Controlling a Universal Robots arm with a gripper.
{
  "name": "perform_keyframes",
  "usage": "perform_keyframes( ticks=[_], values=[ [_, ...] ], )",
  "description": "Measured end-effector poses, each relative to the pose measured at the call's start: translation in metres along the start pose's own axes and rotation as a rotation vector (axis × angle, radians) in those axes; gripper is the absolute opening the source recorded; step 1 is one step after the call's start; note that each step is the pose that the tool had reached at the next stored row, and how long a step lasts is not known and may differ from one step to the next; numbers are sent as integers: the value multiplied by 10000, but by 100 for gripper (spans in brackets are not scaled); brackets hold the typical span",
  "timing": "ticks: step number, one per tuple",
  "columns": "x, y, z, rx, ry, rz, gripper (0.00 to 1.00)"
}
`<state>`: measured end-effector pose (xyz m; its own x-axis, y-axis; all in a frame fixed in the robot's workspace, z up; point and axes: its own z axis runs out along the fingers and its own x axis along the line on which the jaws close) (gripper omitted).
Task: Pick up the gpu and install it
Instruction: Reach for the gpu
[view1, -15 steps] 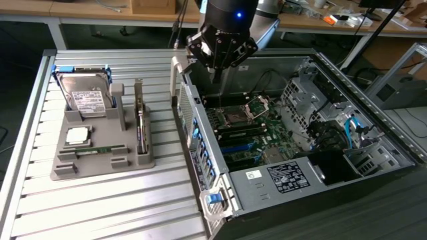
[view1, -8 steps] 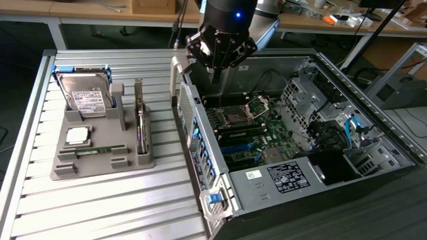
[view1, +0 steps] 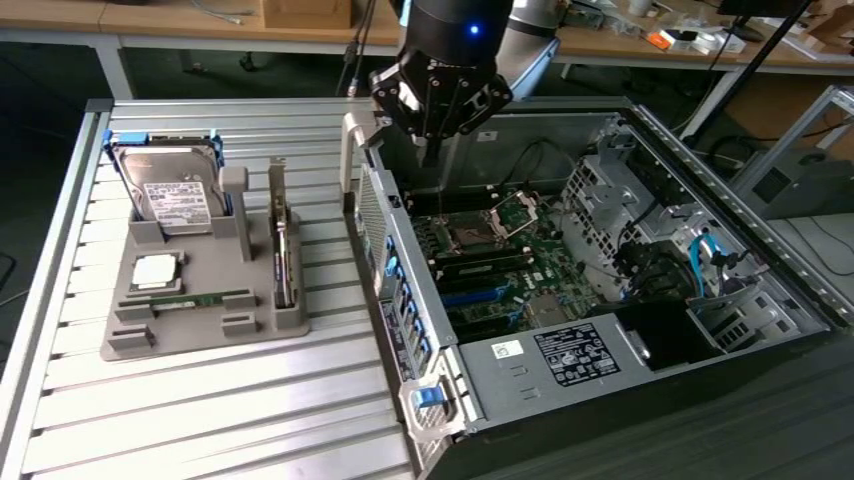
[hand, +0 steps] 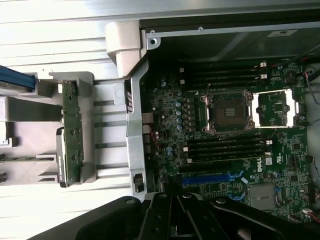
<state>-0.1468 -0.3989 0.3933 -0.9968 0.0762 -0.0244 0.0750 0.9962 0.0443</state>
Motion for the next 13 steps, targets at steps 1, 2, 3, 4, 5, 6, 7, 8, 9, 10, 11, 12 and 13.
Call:
perform_keyframes(
  ticks=[1,2,3,4,5,6,7,8,9,10,11,12,13],
  values=[
    [2,0,0,0,0,1,11],
    [6,0,0,0,0,1,11],
    [8,0,0,0,0,0,11],
    [10,-1,0,-1,0,1,11],
    [12,-1,0,-1,0,0,11],
    [14,-1,0,0,0,1,11],
    [16,-1,0,-1,0,1,11],
    [18,-1,0,0,0,1,11],
    [20,-1,0,-1,0,1,11],
    [22,-1,0,0,0,1,11],
    [24,-2,0,0,0,1,11],
    [26,-2,-1,0,0,1,11],
    [28,-2,-1,-1,0,0,11]
  ],
)
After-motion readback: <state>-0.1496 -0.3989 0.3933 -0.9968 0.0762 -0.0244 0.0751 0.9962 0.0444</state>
